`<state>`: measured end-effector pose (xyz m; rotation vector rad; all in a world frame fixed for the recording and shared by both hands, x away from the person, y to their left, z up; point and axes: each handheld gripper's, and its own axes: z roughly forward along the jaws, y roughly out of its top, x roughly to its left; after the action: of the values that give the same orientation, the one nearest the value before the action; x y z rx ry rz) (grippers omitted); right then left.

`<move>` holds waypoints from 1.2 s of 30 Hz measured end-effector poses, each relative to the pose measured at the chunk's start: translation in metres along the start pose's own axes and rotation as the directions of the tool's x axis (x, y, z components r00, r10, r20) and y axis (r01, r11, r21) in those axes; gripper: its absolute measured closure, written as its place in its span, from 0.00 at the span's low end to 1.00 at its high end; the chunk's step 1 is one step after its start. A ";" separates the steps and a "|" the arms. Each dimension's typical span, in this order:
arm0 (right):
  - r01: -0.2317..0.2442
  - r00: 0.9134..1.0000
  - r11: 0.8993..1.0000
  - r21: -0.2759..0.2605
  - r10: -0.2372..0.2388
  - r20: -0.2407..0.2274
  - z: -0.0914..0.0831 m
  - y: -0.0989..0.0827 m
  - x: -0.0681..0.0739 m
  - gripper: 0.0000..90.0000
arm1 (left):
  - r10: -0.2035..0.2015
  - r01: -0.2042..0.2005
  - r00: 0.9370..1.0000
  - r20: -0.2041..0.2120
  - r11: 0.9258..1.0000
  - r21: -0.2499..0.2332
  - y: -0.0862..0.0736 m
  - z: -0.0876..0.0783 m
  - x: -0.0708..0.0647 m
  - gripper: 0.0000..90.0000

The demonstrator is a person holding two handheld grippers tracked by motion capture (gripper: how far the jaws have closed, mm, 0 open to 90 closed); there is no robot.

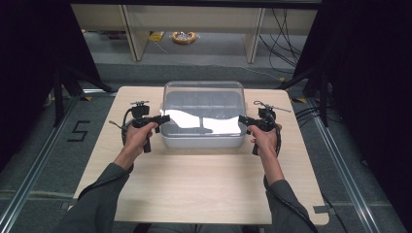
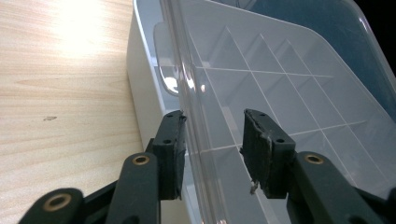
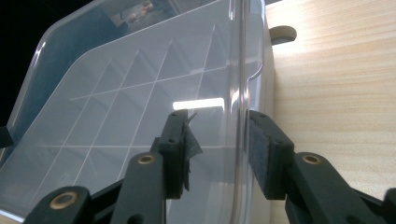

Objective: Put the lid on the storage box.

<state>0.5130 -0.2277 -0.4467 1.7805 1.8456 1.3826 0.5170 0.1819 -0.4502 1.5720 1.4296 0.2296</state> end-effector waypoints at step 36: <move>-0.015 1.000 1.000 -0.021 0.015 -0.019 0.004 -0.003 0.000 0.68 | 0.055 -0.056 0.998 -0.022 0.998 -0.023 -0.005 -0.002 -0.003 0.59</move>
<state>0.5136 -0.2252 -0.4512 1.7806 1.8237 1.4242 0.5116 0.1800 -0.4517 1.5952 1.3962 0.2964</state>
